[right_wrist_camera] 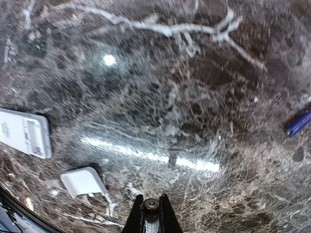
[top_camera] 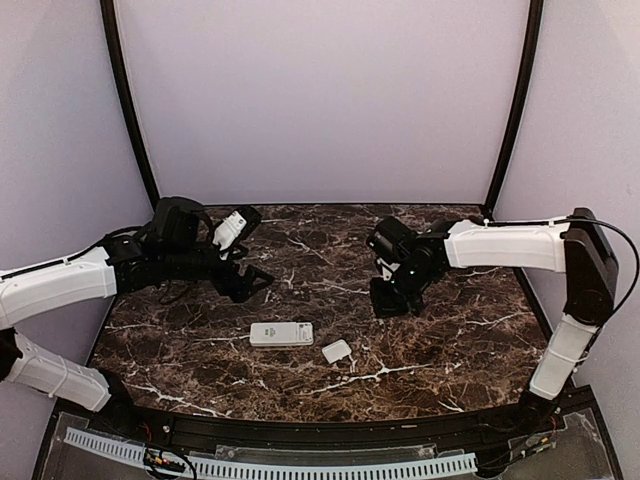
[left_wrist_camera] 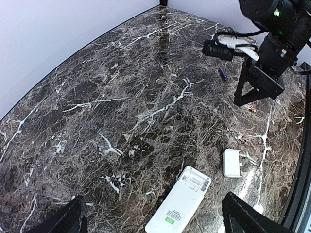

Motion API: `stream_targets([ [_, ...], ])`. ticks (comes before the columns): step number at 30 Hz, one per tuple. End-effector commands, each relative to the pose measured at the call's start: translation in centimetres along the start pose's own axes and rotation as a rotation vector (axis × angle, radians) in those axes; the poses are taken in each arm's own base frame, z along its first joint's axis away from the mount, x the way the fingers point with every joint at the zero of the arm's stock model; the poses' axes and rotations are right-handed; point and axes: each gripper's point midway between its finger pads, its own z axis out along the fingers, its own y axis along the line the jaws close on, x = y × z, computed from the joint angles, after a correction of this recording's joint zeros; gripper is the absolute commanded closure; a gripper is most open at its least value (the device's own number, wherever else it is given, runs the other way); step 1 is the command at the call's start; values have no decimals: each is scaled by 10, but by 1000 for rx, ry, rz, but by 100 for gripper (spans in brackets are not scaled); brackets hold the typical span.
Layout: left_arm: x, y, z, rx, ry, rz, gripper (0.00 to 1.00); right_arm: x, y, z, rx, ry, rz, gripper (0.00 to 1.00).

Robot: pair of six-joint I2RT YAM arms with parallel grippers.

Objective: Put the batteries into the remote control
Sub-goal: Move the remote control without batteries to the center of the board.

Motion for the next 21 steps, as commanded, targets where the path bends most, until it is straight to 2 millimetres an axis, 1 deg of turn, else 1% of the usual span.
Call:
stream_targets([
  [1, -3, 1, -1, -7, 12, 0, 5, 35, -12, 20, 79, 105, 10, 100],
  [5, 1, -1, 3, 5, 31, 1, 5, 38, 15, 22, 22, 111, -45, 100],
  [7, 7, -1, 7, 10, 57, 5, 4, 37, 26, 21, 12, 111, -71, 100],
  [9, 19, -1, 13, 15, 104, 27, 4, 37, 33, 21, 2, 114, -88, 100],
  [10, 34, -4, 19, 37, 163, 34, 3, 37, 36, 21, -7, 114, -93, 100],
  [11, 41, -6, 23, 54, 198, 74, 2, 37, 39, 21, -20, 110, -97, 100],
  [12, 67, -8, 29, 80, 307, 79, 2, 36, 42, 20, -38, 108, -101, 100],
  [13, 75, -7, 31, 84, 351, 120, 2, 35, 45, 19, -55, 100, -103, 100],
  [14, 93, 1, 35, 49, 420, 134, 2, 33, 49, 17, -72, 90, -110, 100],
  [15, 102, 8, 38, 15, 440, 164, 2, 31, 53, 14, -92, 77, -121, 100],
  [16, 109, 7, 38, 27, 452, 200, 1, 28, 57, 11, -113, 64, -128, 100],
  [17, 110, 2, 37, 58, 444, 213, 1, 25, 62, 8, -135, 49, -139, 100],
  [18, 119, -4, 36, 97, 453, 244, 1, 23, 66, 5, -154, 38, -149, 100],
  [19, 118, -14, 33, 156, 429, 248, 1, 20, 69, 2, -169, 22, -161, 100],
  [20, 123, -20, 30, 190, 425, 269, 1, 18, 70, -1, -177, 10, -171, 100],
  [21, 124, -29, 28, 238, 411, 272, 1, 16, 72, -3, -185, -3, -179, 100],
])
